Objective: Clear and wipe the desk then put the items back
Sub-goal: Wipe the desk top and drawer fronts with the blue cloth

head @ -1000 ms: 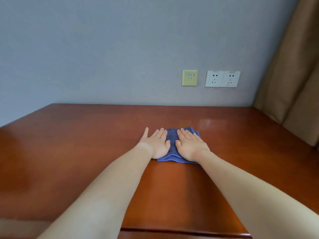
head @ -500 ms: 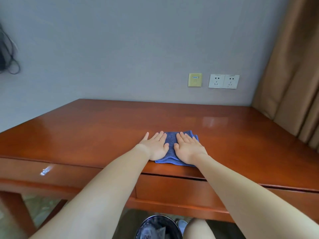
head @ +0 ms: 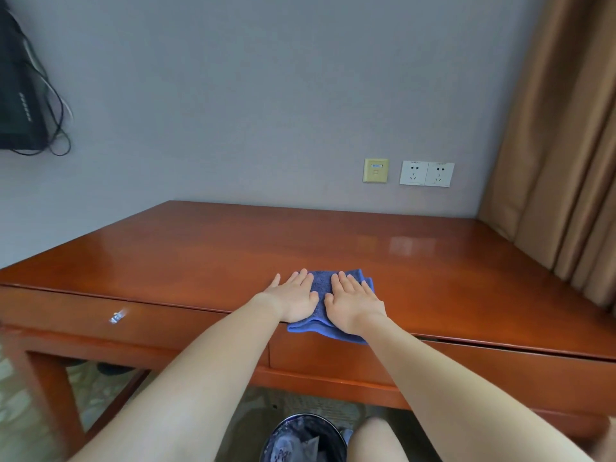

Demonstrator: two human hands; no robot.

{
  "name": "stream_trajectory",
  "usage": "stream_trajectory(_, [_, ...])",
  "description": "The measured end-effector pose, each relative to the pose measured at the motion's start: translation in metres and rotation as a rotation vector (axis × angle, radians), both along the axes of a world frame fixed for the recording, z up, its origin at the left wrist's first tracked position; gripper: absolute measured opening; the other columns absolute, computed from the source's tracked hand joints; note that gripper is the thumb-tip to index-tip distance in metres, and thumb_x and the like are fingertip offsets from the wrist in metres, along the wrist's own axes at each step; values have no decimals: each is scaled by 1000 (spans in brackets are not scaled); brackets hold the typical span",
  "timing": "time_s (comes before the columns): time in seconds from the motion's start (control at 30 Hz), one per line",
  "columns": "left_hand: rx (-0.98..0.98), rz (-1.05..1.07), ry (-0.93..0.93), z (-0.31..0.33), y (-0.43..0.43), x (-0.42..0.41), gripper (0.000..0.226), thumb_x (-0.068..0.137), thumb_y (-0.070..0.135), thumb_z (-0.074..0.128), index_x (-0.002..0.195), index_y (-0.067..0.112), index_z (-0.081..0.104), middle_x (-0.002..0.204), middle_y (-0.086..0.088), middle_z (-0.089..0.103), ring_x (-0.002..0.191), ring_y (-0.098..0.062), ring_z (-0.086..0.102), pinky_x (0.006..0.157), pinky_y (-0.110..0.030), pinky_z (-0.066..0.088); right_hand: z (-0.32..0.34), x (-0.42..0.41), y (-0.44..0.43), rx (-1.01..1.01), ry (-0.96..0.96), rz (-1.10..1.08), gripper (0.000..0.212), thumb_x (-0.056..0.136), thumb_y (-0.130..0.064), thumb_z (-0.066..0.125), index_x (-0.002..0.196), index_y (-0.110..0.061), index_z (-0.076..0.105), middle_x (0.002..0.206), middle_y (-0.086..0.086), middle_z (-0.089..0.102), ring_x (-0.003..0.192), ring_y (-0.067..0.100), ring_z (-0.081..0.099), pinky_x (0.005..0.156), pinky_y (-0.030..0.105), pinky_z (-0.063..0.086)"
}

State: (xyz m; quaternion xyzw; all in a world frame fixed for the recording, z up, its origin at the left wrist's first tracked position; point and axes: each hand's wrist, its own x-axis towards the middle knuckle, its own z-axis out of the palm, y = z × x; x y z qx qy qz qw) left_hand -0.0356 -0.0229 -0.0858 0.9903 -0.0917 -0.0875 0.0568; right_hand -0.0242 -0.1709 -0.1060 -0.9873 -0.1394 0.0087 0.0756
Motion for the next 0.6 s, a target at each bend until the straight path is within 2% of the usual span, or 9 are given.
stream_trajectory(0.1, [-75, 18, -21, -6, -1, -3, 57, 104, 34, 10, 155, 13, -4, 163, -1, -12, 149, -13, -11, 120, -44, -10, 0, 0, 0, 3, 7, 6, 59, 103, -38, 13, 155, -12, 2, 163, 3, -2, 150, 17, -3, 122, 36, -2])
stream_trajectory(0.27, [44, -15, -88, -8, 1, 0, 58, 104, 36, 8, 155, 10, -4, 163, -2, -10, 149, -13, -12, 119, -43, -14, 0, 4, -3, -6, 29, 28, 59, 103, -38, 13, 155, -13, 0, 163, 2, -5, 150, 17, -5, 122, 36, -3])
stream_trajectory(0.6, [75, -43, -72, -6, 7, 14, 59, 104, 35, 9, 155, 9, -5, 163, -3, -10, 149, -13, -8, 120, -39, -11, 4, 17, -6, -8, 32, 65, 59, 104, -39, 15, 155, -14, 1, 163, 1, -5, 150, 15, -5, 121, 34, -3])
